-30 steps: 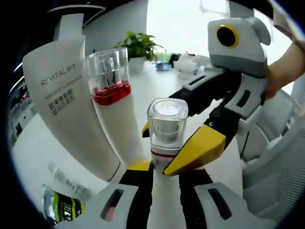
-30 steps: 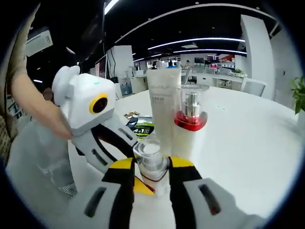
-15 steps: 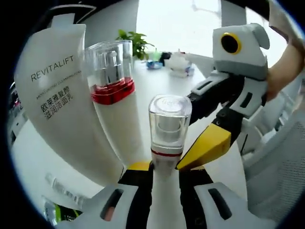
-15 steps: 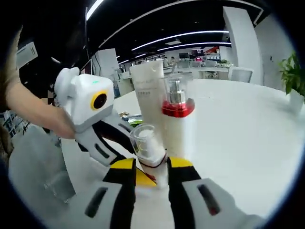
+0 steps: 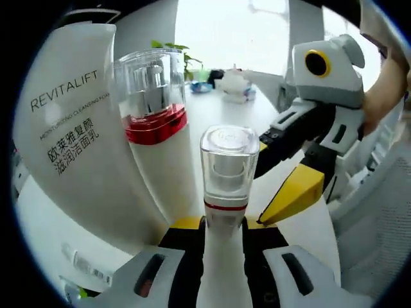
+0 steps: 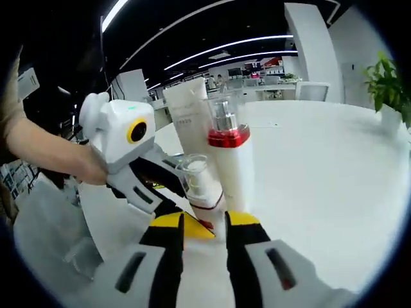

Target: Arrange the skincare products in the storage area until every visible bottle or jar stands upright without overlapping.

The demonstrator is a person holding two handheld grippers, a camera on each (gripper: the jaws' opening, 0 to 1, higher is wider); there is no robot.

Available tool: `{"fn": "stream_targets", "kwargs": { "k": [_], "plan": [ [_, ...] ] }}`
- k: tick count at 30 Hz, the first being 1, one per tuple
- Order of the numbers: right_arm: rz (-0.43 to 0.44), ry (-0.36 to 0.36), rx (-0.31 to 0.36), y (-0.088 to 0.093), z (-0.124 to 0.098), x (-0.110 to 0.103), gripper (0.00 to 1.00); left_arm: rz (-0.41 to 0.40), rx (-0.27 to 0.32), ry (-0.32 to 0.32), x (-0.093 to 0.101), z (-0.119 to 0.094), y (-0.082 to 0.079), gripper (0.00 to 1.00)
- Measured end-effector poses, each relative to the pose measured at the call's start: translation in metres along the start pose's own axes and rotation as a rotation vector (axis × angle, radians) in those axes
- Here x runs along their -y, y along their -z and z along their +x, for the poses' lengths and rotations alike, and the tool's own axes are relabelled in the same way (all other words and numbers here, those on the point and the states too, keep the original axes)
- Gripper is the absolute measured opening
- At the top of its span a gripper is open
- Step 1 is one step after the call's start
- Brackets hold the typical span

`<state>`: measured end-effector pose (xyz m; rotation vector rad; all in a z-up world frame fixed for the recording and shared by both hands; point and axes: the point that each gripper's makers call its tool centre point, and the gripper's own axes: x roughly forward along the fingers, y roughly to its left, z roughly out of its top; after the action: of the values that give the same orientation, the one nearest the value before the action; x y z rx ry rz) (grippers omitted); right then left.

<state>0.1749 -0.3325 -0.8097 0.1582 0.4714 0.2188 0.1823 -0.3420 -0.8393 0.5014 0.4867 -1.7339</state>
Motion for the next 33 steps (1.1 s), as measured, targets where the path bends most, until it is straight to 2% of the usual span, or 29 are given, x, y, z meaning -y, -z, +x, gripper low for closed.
{"fn": "stream_targets", "kwargs": {
  "k": [10, 13, 18, 23, 27, 33],
  "plan": [
    [-0.007, 0.026, -0.013, 0.0, -0.01, 0.0, 0.28, -0.022, 0.001, -0.003, 0.004, -0.007, -0.002, 0.31],
    [-0.005, 0.034, -0.016, -0.002, -0.013, -0.002, 0.31, -0.03, -0.005, -0.006, 0.008, -0.011, 0.0, 0.29],
    [-0.005, 0.045, -0.015, -0.003, -0.017, -0.007, 0.36, -0.042, -0.011, -0.027, 0.012, -0.021, 0.004, 0.37],
    [0.005, 0.066, -0.01, -0.006, -0.021, -0.012, 0.46, -0.098, -0.002, -0.053, 0.018, -0.042, 0.008, 0.43],
    [0.025, 0.089, 0.004, -0.01, -0.025, -0.015, 0.48, -0.164, 0.021, -0.075, 0.022, -0.062, 0.011, 0.5],
    [0.031, 0.125, 0.028, -0.018, -0.031, -0.025, 0.52, -0.217, 0.031, -0.112, 0.028, -0.095, 0.019, 0.58]
  ]
}}
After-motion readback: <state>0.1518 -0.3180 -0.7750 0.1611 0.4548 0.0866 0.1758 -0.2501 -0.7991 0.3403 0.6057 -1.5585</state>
